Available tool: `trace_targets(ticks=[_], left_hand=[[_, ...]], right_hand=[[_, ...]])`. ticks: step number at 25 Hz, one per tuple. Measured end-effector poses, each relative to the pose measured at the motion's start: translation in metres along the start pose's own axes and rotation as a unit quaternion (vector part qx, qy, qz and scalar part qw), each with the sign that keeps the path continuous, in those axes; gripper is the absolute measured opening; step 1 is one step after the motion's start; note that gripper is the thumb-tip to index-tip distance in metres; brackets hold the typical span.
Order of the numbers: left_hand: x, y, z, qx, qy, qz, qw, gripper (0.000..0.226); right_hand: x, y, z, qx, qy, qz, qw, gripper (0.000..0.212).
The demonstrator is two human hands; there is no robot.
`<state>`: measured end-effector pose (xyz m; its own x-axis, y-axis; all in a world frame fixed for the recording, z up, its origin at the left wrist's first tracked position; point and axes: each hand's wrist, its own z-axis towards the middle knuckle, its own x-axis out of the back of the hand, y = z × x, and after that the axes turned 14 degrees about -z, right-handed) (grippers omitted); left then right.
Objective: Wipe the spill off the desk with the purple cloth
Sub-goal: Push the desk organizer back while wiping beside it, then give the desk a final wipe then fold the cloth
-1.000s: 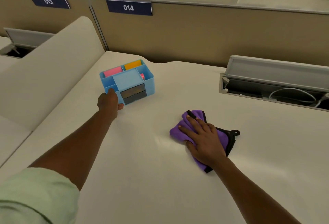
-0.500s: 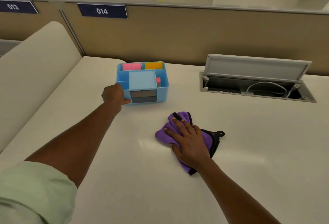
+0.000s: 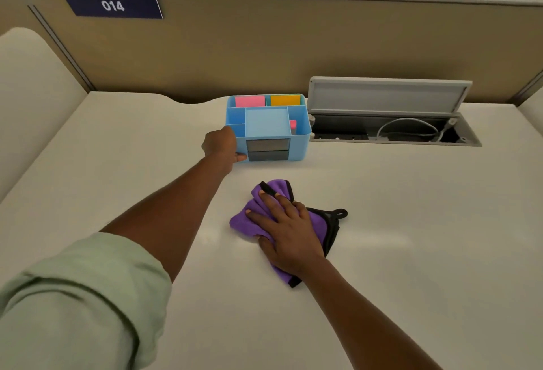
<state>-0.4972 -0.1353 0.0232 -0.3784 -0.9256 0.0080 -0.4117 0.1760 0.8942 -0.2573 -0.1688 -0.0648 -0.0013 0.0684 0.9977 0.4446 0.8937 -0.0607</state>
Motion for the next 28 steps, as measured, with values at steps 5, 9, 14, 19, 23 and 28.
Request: trace_targets(ticks=[5,9,14,19,23,28], left_hand=[[-0.008,-0.001,-0.007,-0.02,-0.012,0.084,0.996,0.027],[0.047,-0.049,-0.05,-0.283,-0.051,0.285,0.914,0.053],[0.166,-0.165,-0.158,-0.432,-0.137,0.376,0.809,0.034],[0.193,-0.201,-0.183,-0.445,-0.093,0.436,0.777,0.033],[0.192,-0.205,-0.182,-0.451,-0.088,0.437,0.773,0.03],[0.19,-0.207,-0.182,-0.455,-0.093,0.44,0.769,0.029]], right_hand=[[-0.001,0.001,-0.01,-0.041,-0.008,0.0,0.999,0.058],[-0.003,0.034,-0.049,-0.175,0.027,-0.029,0.984,0.058],[0.009,0.039,-0.023,-0.294,0.019,-0.029,0.955,0.058],[-0.012,-0.048,-0.058,-0.131,0.028,-0.002,0.991,0.061],[-0.016,-0.01,-0.146,-0.087,0.061,-0.051,0.993,0.06],[0.01,0.048,-0.097,-0.29,0.01,-0.048,0.956,0.056]])
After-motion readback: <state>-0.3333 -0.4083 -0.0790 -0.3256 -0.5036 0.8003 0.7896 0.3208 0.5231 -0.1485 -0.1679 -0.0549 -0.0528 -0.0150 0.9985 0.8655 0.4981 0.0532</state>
